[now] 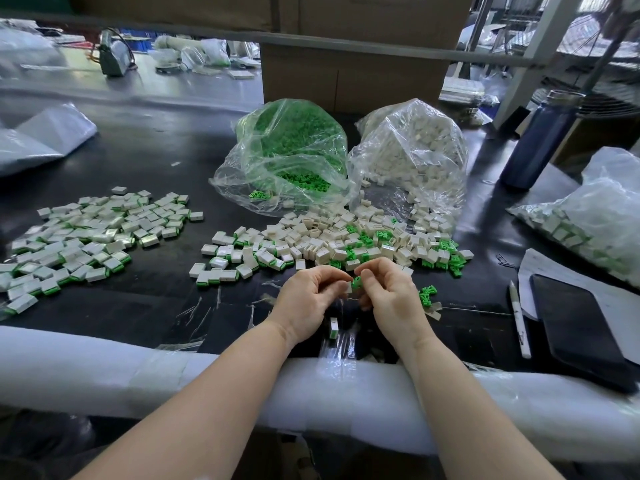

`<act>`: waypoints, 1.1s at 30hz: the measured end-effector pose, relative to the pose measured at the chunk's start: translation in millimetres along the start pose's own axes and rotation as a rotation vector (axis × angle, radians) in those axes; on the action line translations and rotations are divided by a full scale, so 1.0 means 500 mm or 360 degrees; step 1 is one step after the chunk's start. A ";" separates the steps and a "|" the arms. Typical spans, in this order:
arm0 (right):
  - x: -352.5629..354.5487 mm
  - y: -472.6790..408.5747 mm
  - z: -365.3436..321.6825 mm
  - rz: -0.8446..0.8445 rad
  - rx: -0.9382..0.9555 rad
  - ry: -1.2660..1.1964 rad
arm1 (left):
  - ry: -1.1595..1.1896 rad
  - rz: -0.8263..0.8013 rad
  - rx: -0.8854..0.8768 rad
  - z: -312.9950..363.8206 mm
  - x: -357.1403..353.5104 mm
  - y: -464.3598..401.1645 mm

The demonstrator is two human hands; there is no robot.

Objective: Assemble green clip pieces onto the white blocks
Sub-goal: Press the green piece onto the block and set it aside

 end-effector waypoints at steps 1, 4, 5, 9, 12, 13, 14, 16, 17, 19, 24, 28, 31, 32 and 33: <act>0.000 -0.001 0.002 0.0024 0.0003 0.0064 | -0.0001 0.0003 0.0001 0.000 0.000 0.000; 0.002 -0.002 0.004 0.0074 0.0056 0.0268 | 0.0042 0.0035 0.0029 -0.001 0.001 0.001; 0.004 -0.001 0.001 0.0086 0.0091 0.0307 | 0.0076 0.0038 0.0041 0.000 0.001 0.001; 0.008 0.005 -0.009 0.0000 0.0196 0.0168 | 0.0190 0.0027 0.0057 0.005 0.004 0.002; 0.009 0.006 -0.013 0.0002 0.0231 0.0107 | 0.0182 0.0019 0.0054 0.005 0.004 0.003; 0.010 0.006 -0.013 0.0020 0.0231 0.0099 | 0.0176 0.0024 0.0054 0.005 0.003 0.003; 0.011 0.005 -0.012 0.0040 0.0229 0.0108 | 0.0172 0.0029 0.0052 0.005 0.003 0.004; 0.014 0.003 -0.007 0.0086 0.0219 0.0168 | 0.0151 0.0016 0.0038 0.005 0.002 0.006; 0.015 0.002 -0.005 0.0105 0.0204 0.0199 | 0.0111 -0.0007 0.0025 0.006 0.002 0.006; 0.014 0.001 -0.003 0.0108 0.0157 0.0204 | 0.0015 -0.0033 0.0004 0.006 0.001 0.007; 0.011 0.003 -0.005 0.0008 0.0055 -0.0013 | 0.0093 0.0023 0.0013 0.011 0.004 0.007; 0.010 0.003 -0.002 -0.0006 -0.0059 -0.0073 | 0.0124 0.0035 0.0020 0.009 0.004 0.005; 0.007 0.002 0.000 -0.0049 -0.0095 -0.0056 | 0.0151 0.0052 0.0037 0.006 0.003 0.004; 0.006 0.002 0.002 -0.0059 -0.0100 -0.0032 | 0.0138 0.0053 0.0033 0.006 0.003 0.004; 0.005 0.001 0.003 -0.0066 -0.0100 0.0003 | 0.0129 0.0053 0.0029 0.006 0.003 0.003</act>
Point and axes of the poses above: each hand's wrist, its own y-axis away from the middle knuckle, its own x-axis out of the back of the hand, z = x × y, the point moved 2 cm from there along -y, towards the middle knuckle, and after that the axes turned 3 degrees about -z, right-handed, at the moved point
